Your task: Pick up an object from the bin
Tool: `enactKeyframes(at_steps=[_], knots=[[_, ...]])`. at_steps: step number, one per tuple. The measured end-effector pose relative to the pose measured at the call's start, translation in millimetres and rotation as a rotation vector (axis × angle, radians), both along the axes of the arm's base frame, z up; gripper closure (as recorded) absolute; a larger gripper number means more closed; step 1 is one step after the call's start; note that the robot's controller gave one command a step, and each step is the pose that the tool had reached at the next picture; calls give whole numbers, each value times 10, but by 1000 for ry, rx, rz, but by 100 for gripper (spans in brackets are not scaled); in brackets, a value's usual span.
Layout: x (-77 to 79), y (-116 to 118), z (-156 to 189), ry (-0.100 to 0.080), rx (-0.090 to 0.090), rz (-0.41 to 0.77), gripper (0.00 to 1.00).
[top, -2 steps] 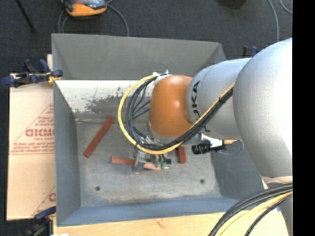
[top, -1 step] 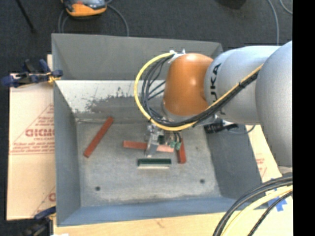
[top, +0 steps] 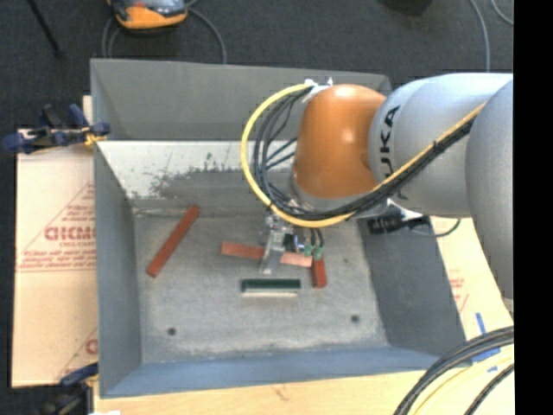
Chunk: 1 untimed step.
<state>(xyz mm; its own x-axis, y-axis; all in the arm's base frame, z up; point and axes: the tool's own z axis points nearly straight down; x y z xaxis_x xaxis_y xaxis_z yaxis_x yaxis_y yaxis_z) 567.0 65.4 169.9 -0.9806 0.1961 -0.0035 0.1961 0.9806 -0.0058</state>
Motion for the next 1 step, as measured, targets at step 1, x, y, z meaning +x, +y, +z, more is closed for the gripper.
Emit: enactKeyframes(at_steps=[1], knots=[[183, -256, 1074, -2, 5, 74, 100]])
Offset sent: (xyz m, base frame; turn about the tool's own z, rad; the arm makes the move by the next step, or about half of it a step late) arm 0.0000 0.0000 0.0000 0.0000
